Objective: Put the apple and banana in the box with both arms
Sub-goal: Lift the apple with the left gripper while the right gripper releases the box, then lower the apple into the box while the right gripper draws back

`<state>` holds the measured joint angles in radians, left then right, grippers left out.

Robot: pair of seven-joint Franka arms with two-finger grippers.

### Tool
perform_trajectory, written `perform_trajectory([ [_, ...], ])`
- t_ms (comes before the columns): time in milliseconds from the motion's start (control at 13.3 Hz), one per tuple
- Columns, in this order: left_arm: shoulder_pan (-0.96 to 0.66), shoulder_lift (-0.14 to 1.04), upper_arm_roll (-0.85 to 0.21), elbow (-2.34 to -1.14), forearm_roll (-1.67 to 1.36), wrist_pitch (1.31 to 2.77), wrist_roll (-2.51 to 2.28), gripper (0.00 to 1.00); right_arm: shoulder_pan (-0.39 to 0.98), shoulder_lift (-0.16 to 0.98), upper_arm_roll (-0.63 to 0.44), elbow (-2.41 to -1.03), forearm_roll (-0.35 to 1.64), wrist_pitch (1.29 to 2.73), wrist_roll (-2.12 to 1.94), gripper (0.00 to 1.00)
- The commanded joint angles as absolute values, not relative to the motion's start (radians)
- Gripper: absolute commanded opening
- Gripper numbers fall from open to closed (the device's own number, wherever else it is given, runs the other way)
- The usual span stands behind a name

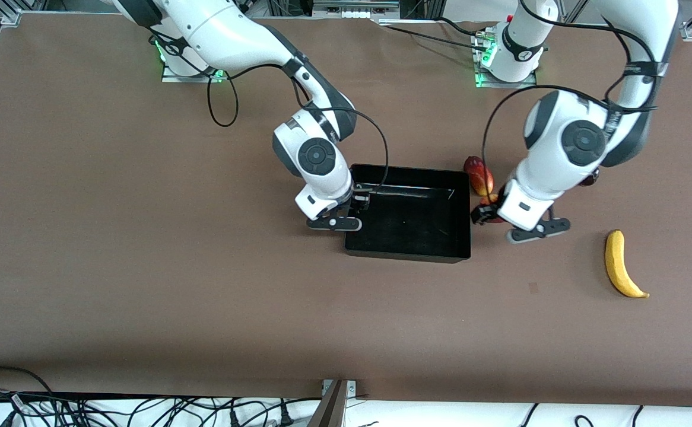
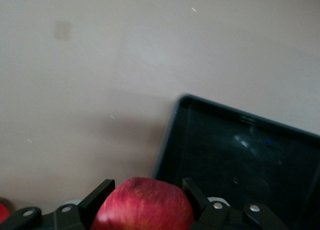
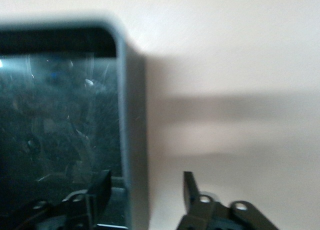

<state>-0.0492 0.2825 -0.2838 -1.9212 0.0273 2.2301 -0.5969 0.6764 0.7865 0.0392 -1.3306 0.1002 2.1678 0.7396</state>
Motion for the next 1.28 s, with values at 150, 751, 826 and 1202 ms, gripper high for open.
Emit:
perform_trajectory([
  [150, -0.119, 0.322, -0.357, -1.944, 0.048, 2.229, -0.705, 0.0, 0.559, 0.557, -0.066, -1.35, 0.109, 1.938, 0.574, 1.0],
  [751, -0.275, 0.597, -0.396, -1.885, 0.274, 2.407, -1.001, 0.0, 0.492, 0.191, -0.25, -1.527, 0.115, 1.658, 0.232, 1.0],
  [826, -0.29, 0.615, -0.396, -1.885, 0.302, 2.41, -1.028, 0.0, 0.492, 0.129, -0.274, -1.598, 0.114, 1.666, 0.189, 1.0],
  [1202, -0.301, 0.678, -0.397, -1.885, 0.418, 2.453, -1.109, 0.0, 0.379, 0.011, -0.232, -1.727, 0.063, 1.701, 0.105, 1.0],
])
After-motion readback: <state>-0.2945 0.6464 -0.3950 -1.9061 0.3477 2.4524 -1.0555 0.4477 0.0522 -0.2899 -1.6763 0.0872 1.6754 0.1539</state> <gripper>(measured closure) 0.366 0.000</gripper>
